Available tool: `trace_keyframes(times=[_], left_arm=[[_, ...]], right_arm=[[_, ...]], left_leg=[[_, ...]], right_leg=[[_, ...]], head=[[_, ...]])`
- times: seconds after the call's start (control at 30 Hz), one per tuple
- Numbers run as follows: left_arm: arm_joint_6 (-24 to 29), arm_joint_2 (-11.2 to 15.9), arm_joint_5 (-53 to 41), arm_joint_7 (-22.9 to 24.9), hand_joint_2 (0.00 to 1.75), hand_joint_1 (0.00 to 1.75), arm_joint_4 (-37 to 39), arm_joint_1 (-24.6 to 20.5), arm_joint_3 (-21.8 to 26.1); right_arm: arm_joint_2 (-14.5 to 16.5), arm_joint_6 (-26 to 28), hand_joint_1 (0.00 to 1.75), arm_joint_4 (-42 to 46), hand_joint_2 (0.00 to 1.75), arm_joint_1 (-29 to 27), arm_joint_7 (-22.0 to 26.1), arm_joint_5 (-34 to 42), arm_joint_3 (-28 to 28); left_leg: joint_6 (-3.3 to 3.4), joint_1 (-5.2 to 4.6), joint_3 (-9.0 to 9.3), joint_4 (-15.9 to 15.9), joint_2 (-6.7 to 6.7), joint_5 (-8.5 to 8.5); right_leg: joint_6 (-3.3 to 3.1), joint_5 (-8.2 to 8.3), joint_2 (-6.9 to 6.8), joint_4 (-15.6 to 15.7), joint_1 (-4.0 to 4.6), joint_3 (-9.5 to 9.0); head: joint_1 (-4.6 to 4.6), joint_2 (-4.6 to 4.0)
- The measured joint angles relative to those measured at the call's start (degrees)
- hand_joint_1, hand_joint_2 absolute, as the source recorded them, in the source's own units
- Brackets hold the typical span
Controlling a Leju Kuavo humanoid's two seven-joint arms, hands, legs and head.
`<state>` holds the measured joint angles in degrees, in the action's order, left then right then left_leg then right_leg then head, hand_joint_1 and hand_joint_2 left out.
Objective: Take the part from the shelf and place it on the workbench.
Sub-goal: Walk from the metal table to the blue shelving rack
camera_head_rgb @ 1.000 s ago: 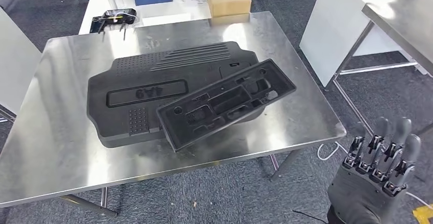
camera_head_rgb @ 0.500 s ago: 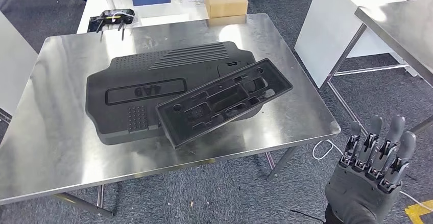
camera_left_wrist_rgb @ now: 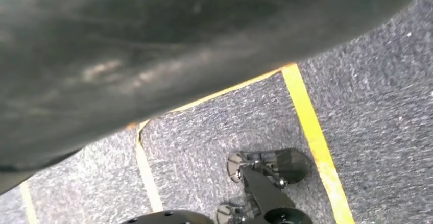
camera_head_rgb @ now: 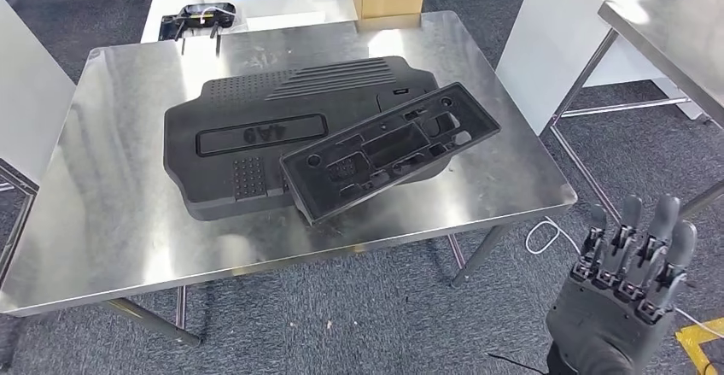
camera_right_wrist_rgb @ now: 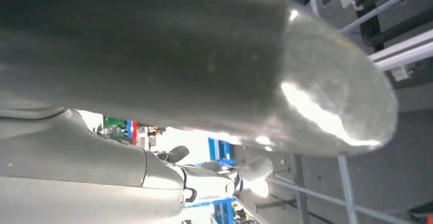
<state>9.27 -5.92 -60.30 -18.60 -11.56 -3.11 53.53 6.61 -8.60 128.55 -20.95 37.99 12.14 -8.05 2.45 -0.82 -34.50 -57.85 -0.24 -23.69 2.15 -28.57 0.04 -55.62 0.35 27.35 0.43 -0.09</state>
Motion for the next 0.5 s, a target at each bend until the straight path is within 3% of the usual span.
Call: trace_keyframes(times=[0.1,0.17,0.23,0.27,0.33,0.43,0.47,0.5], left_arm=[[0.0,0.1,0.0,-0.2,0.00,0.00,0.0,0.0,0.0],[0.0,0.1,-0.1,-0.3,0.00,0.00,0.0,0.1,0.0],[0.0,0.1,-0.2,-0.3,0.00,0.00,0.0,0.1,0.0],[0.0,0.1,-0.2,-0.3,0.00,0.00,0.0,0.1,0.0],[0.0,0.1,-0.2,-0.3,0.00,0.00,0.0,0.1,0.0],[0.0,0.1,-0.2,-0.3,0.00,0.00,0.0,0.1,0.0],[0.0,0.1,-0.2,-0.3,0.00,0.00,0.0,0.1,0.0],[0.0,0.0,-0.2,-0.3,0.00,0.00,0.0,0.0,0.0]], right_arm=[[0.1,0.0,0.00,-0.1,0.00,0.0,0.0,0.2,0.3],[0.2,0.0,0.00,-0.1,0.00,0.0,0.0,0.3,0.4],[0.3,0.0,0.00,-0.3,0.00,0.0,0.0,0.3,0.4],[0.3,0.0,0.00,-0.4,0.00,0.0,0.0,0.4,0.4],[0.3,0.0,0.00,-0.5,0.00,0.0,0.0,0.4,0.5],[0.3,0.0,0.00,-0.6,0.00,0.0,0.0,0.4,0.5],[0.3,0.0,0.00,-0.6,0.00,0.0,0.0,0.4,0.5],[0.3,0.0,0.00,-0.7,0.00,0.0,0.0,0.4,0.6]], left_leg=[[-0.99,0.14,-0.42,-0.4,0.00,-0.04],[-1.65,0.42,-1.43,-3.7,-0.03,-3.94],[-2.40,0.98,-2.75,-10.2,-0.04,-9.43],[-2.78,1.35,-3.04,-13.0,-0.02,-10.91],[-3.24,1.82,-2.94,-15.6,0.00,-11.52],[-3.33,1.95,-2.71,-15.7,0.00,-11.25],[-3.46,2.12,-2.01,-15.1,0.01,-10.52],[-3.99,2.38,0.60,-11.7,-0.08,-9.60]], right_leg=[[-0.82,1.14,-0.09,0.4,-0.60,0.85],[-1.59,2.10,-0.22,0.7,-1.18,1.50],[-1.86,2.88,-0.30,0.6,-1.12,2.52],[-1.74,3.29,-0.32,0.6,-1.13,2.97],[-1.49,3.79,-0.36,0.5,-1.16,3.51],[-1.41,3.92,-0.37,0.4,-1.18,3.56],[-1.28,4.07,-0.37,0.3,-1.26,3.77],[-0.90,4.35,-0.36,-0.2,-1.40,4.48]], head=[[-0.06,0.00],[-0.20,0.00],[-0.37,0.00],[-0.40,0.00],[-0.41,0.00],[-0.41,0.00],[-0.41,0.00],[-0.48,0.00]])
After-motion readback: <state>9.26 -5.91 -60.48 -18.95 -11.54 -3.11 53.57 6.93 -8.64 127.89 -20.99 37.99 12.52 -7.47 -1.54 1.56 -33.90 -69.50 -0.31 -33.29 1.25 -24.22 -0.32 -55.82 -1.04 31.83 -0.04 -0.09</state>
